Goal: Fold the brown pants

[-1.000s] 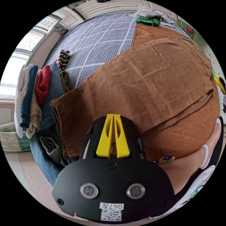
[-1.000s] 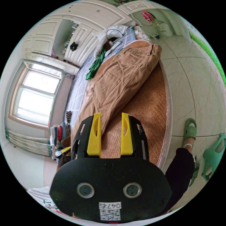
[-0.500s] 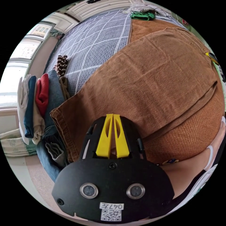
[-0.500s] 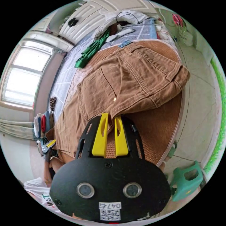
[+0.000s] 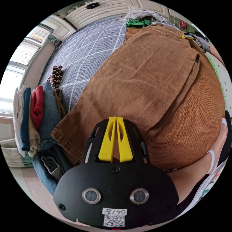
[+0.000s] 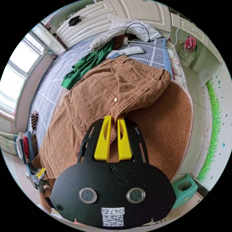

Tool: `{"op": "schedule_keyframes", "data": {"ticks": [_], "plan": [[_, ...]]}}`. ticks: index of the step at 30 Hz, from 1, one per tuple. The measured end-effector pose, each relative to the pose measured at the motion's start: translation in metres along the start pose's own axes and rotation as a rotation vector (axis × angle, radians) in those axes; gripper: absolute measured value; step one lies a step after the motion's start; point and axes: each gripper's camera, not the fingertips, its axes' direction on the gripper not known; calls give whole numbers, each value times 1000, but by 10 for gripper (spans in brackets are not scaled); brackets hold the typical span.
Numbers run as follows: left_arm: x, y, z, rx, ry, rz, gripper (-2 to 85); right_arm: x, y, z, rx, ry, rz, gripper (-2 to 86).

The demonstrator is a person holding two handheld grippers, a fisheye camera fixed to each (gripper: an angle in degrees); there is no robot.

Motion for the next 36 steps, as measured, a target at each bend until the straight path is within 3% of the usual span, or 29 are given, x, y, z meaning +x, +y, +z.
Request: {"op": "schedule_keyframes", "data": {"ticks": [4,10,18,29,36], "plan": [[-17,7,16,12,65,7,-10,-21,42,-28,84,-1,-69,11],[-53,26,50,33,205,-95,-10,-96,187,-89,93,-110,-288,-9],[-59,56,75,13,175,-76,-10,-235,353,-106,0,-141,-513,-11],[-112,116,93,120,236,-211,-10,-323,387,-138,-45,-75,-696,-9],[-110,112,165,-4,284,-122,-10,-351,397,-125,-89,11,-714,-12]]}}
